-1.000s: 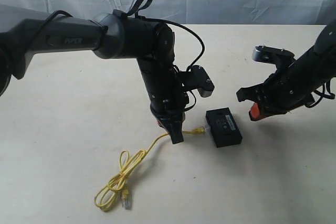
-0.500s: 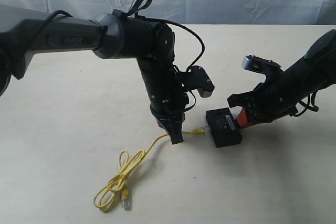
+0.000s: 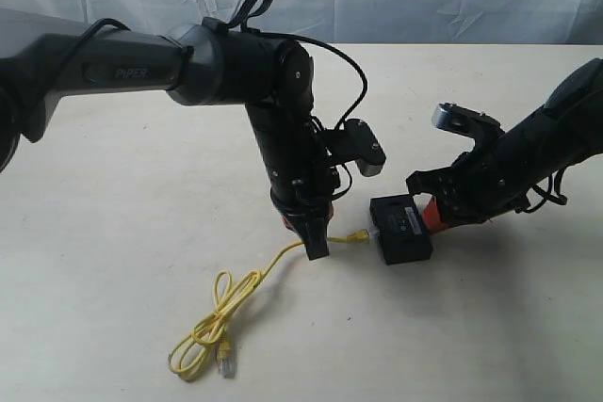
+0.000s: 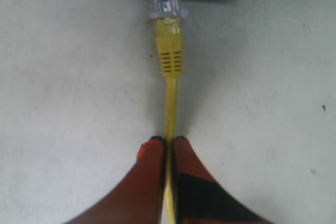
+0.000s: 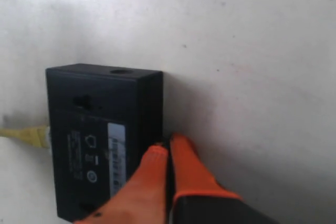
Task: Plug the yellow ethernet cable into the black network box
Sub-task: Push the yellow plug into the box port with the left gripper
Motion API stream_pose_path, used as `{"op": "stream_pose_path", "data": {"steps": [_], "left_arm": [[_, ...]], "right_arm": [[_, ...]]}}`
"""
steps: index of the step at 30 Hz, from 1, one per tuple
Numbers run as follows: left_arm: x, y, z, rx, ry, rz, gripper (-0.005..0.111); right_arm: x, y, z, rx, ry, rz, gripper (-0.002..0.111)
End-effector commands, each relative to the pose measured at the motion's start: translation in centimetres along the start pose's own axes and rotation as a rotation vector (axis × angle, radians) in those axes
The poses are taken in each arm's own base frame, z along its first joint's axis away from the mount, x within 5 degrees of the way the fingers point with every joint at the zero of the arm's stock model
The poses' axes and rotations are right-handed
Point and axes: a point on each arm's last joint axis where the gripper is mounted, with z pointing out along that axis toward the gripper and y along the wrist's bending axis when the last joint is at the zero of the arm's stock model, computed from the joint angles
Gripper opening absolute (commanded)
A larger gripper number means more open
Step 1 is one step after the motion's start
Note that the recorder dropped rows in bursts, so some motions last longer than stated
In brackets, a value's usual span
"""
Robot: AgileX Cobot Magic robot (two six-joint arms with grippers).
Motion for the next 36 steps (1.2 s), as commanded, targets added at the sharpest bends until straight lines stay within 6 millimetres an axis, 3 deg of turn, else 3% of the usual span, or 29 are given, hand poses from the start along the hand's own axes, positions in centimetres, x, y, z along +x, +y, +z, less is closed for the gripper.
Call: {"op": "stream_pose_path", "data": {"steps": [1,7,18,36], "left_arm": [[-0.4,-0.4,-1.0,-0.009,-0.017,0.025,0.0],[-0.6,-0.6,-2.1,-0.033,-0.038,0.04,0.0],[-0.8,-0.8,-1.4,0.01,-0.063,0.113,0.0],[-0.9,-0.5,-1.5,-0.016,-0.071,0.106,0.0]], "right_arm": [[0.0,-0.1,0.0,-0.004,-0.003,-0.01,-0.001],[-0.1,-0.1,0.0,0.0,-0.007,-0.012,-0.001],[0.0,0.0,0.0,-0.007,-0.002,-0.05,-0.001],[0.2,2.2,0.3,-0.173,0.017,-0.092,-0.001]]}}
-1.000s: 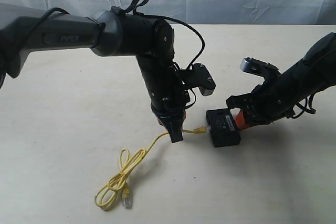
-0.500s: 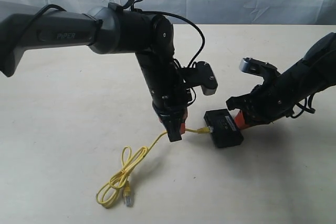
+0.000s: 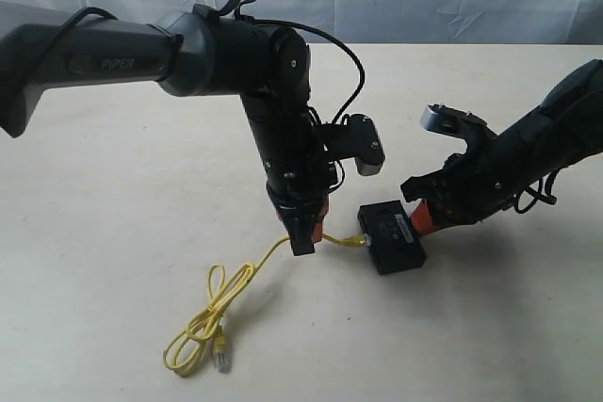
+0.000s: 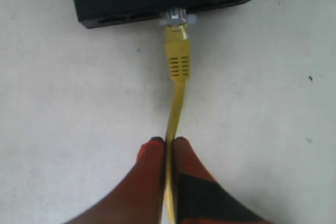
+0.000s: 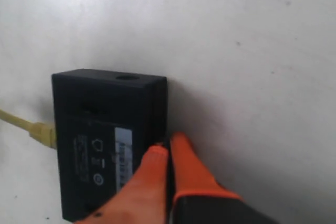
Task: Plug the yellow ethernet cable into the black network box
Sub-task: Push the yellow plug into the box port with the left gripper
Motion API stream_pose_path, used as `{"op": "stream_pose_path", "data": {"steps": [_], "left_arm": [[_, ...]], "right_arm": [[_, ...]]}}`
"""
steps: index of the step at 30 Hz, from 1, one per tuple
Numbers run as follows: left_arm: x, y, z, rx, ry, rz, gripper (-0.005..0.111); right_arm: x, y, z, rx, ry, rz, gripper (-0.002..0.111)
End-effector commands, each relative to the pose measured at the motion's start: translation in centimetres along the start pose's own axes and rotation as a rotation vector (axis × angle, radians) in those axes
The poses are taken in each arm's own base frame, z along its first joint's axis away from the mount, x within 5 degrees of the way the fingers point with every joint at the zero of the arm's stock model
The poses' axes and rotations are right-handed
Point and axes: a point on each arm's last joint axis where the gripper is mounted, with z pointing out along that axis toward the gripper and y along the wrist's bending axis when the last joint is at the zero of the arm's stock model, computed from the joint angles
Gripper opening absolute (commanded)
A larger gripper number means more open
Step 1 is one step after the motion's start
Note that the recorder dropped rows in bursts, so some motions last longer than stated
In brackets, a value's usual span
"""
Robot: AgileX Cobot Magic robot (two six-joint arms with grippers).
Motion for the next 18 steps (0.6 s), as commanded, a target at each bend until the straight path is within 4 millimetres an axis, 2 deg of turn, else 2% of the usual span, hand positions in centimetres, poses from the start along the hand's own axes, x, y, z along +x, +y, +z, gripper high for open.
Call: {"op": "stream_pose_path", "data": {"steps": [1,13,18], "left_arm": [[-0.8,0.0,-0.2,-0.018,-0.068,-0.03,0.0],[-0.8,0.5,-0.2,-0.074,-0.067,-0.008,0.0],[-0.8,0.5,-0.2,-0.068,-0.063,-0.008,0.0]], "right_arm": [[0.0,1.1,0.1,-0.1,0.006,0.017,-0.001],[-0.3,0.6,0.1,-0.041,-0.029,0.036,-0.001],[-0.5,-0.2,0.1,0.047,-0.053,0.082,-0.001]]}}
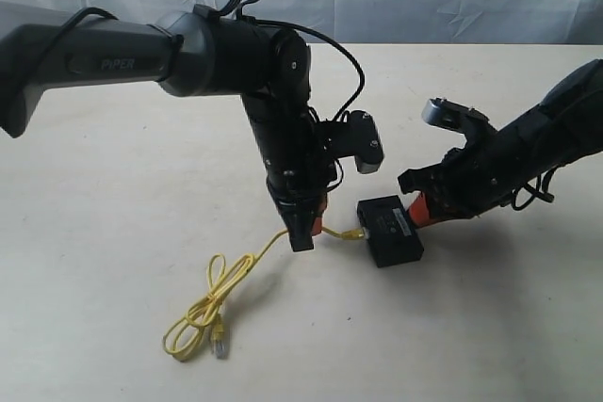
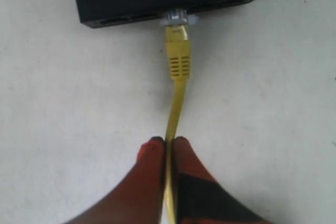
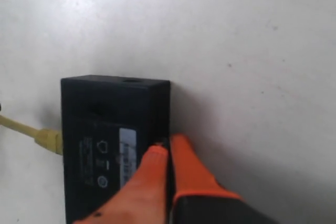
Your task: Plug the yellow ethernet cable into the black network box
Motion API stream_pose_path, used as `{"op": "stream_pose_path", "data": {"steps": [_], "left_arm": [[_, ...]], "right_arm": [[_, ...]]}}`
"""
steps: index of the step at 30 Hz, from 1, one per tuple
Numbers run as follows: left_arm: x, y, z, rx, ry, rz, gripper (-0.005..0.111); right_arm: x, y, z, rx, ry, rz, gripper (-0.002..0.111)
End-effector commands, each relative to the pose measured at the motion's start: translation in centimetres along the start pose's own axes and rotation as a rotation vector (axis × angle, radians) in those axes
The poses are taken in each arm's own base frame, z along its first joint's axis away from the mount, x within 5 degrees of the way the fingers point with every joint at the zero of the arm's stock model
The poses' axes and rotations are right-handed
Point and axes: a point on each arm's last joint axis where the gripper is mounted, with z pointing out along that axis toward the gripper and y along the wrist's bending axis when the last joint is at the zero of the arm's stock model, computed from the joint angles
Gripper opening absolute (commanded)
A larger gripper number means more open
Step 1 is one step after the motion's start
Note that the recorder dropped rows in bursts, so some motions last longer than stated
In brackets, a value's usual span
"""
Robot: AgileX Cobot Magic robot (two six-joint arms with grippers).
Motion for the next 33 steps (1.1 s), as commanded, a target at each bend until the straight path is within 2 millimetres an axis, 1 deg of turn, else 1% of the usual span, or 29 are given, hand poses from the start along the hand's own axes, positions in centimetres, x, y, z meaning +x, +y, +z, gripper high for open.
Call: {"op": "stream_pose_path", "data": {"steps": [1,7,11,16,26,29,33], "left_arm": [[-0.7,0.0,-0.2,-0.018,-0.062,-0.027,0.0],[-0.7,0.0,-0.2,-0.017,-0.061,-0.027,0.0],[-0.7,0.0,-0.2,-0.014,-0.059,-0.027,0.0],[-0.7,0.0,-0.2,-0.014,-0.059,-0.027,0.0],[-0.7,-0.1,-0.2,-0.004,-0.052,-0.027,0.0],[-0.7,-0.1,-0.2,-0.004,-0.052,-0.027,0.007],[-0.7,-0.1,-0.2,-0.004,-0.052,-0.027,0.025]], "right_arm": [[-0.1,-0.2,0.1,0.048,-0.015,0.049,-0.001],[-0.5,-0.4,-0.4,0.096,-0.054,0.071,-0.001],[-1.0,0.0,-1.6,0.126,-0.113,0.08,-0.001],[-1.2,0.5,-2.8,0.143,-0.136,0.041,-0.001],[-1.1,0.5,-2.9,0.153,-0.126,0.048,-0.001],[-1.1,0.5,-2.9,0.153,-0.126,0.048,-0.001],[-1.1,0.5,-2.9,0.153,-0.126,0.048,-0.001]]}}
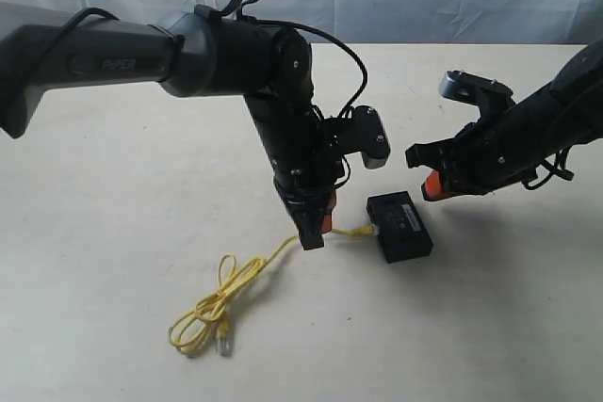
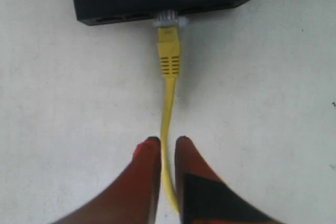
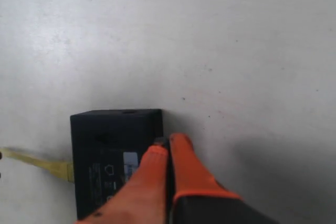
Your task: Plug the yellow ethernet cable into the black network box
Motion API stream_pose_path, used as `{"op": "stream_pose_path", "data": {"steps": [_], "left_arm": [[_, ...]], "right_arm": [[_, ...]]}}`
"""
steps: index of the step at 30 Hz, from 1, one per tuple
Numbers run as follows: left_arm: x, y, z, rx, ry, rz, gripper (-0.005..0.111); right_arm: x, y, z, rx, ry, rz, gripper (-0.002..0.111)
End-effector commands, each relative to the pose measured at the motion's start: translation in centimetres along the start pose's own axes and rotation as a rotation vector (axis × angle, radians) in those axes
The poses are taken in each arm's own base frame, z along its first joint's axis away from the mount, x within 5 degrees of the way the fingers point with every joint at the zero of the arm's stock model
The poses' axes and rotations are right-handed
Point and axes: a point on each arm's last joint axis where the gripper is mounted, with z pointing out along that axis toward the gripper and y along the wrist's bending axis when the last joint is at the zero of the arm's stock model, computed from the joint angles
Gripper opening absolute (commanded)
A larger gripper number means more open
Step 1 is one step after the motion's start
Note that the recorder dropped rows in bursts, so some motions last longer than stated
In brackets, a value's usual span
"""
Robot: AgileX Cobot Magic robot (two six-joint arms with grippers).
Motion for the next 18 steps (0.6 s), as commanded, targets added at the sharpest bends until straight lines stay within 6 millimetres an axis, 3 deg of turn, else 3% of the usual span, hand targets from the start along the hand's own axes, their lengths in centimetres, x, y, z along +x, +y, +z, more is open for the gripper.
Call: {"op": "stream_pose_path", "data": {"steps": [1,4,8,15,18], "left_arm": [[-0.3,-0.2,-0.2,0.007,-0.01,-0.007,0.029],[-0.3,-0.2,-0.4,0.004,-0.013,-0.006,0.039],[-0.2,0.0,-2.4,-0.072,0.014,-0.037,0.036],[1.9,0.9,-8.4,-0.225,0.053,-0.301,0.0],[3.5,1.6,-11.4,-0.251,0.015,-0.446,0.0]], "right_arm": [[-0.1,0.2,-0.3,0.002,-0.006,-0.012,-0.001],[-0.1,0.2,-0.4,0.001,-0.01,-0.012,-0.001],[-0.4,0.9,-1.9,-0.009,-0.045,-0.034,-0.001],[-0.3,3.0,-7.2,0.022,-0.116,-0.112,-0.001],[0.5,3.6,-9.9,0.076,-0.165,-0.139,-0.001]]}}
